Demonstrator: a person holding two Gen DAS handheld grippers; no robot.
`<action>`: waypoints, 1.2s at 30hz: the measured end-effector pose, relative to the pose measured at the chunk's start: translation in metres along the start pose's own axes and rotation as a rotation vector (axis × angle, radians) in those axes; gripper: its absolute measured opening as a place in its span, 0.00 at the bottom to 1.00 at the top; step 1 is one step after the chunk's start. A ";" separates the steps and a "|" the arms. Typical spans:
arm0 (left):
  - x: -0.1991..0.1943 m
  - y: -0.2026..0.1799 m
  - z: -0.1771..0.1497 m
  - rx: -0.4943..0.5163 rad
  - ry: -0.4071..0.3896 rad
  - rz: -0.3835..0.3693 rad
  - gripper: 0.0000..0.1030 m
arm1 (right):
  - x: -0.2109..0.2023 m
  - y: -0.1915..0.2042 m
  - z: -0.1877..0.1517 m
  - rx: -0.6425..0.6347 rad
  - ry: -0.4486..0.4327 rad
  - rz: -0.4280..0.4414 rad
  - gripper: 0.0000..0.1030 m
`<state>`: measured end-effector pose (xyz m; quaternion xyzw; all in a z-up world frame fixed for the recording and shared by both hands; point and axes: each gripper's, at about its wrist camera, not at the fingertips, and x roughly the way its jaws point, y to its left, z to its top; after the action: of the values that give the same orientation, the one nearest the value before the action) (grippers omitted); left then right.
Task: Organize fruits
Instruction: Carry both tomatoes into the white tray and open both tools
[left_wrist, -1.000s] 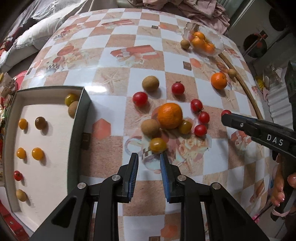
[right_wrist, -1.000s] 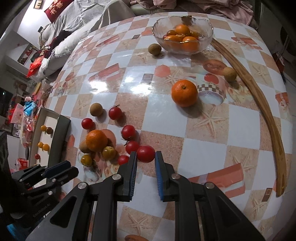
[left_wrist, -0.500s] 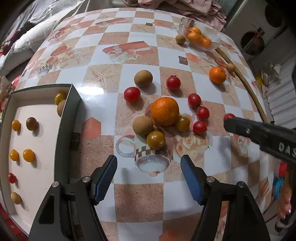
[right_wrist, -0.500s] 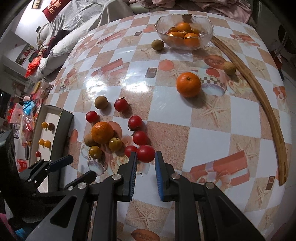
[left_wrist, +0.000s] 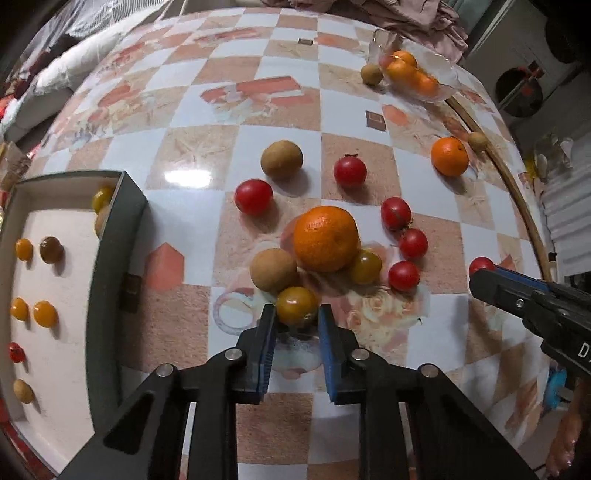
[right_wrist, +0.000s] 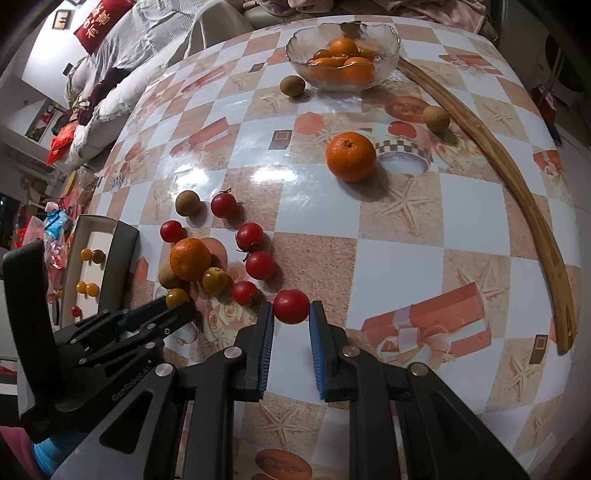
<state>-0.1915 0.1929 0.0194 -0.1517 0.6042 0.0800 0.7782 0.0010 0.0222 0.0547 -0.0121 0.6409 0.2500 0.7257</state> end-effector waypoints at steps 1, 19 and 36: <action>0.000 0.002 0.000 -0.005 0.002 -0.020 0.23 | 0.000 0.001 0.000 -0.003 -0.001 0.000 0.20; -0.039 0.024 -0.001 0.002 -0.035 -0.043 0.23 | -0.004 0.030 0.000 -0.064 -0.002 0.009 0.20; -0.087 0.103 -0.025 -0.096 -0.100 0.005 0.23 | 0.006 0.113 0.007 -0.217 0.019 0.041 0.20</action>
<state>-0.2684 0.2867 0.0833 -0.1831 0.5606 0.1183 0.7989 -0.0346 0.1260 0.0843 -0.0799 0.6170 0.3324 0.7088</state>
